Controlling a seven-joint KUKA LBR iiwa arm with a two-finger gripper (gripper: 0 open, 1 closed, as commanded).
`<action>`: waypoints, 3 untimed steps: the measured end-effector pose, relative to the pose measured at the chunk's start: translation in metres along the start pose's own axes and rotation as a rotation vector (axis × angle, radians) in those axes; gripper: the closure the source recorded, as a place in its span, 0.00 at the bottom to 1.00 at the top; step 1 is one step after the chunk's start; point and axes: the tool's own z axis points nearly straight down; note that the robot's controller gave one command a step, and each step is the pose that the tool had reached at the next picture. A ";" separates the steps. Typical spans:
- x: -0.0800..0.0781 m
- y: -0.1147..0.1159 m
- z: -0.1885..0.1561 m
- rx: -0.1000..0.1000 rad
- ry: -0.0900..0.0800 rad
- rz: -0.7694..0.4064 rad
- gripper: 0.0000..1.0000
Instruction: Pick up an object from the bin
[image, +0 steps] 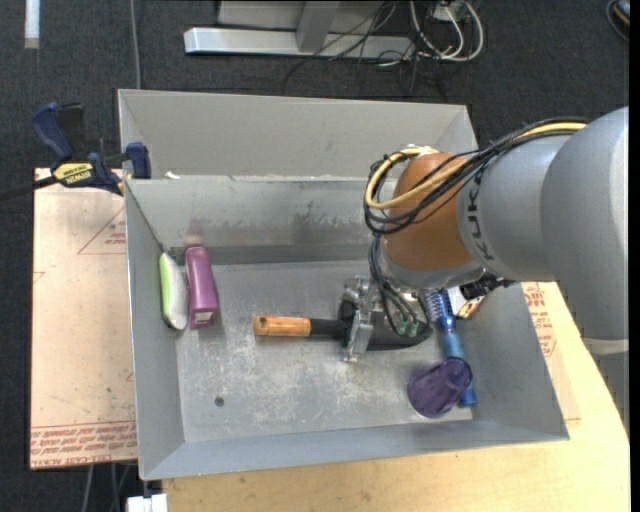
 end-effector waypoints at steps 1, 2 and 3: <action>0.001 0.000 -0.003 0.001 0.004 0.000 1.00; 0.003 0.000 -0.031 0.001 0.011 0.000 1.00; 0.001 0.000 -0.052 0.000 0.001 0.000 1.00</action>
Offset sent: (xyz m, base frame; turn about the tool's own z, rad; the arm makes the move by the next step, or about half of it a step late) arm -0.0001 0.0000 0.0049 0.0000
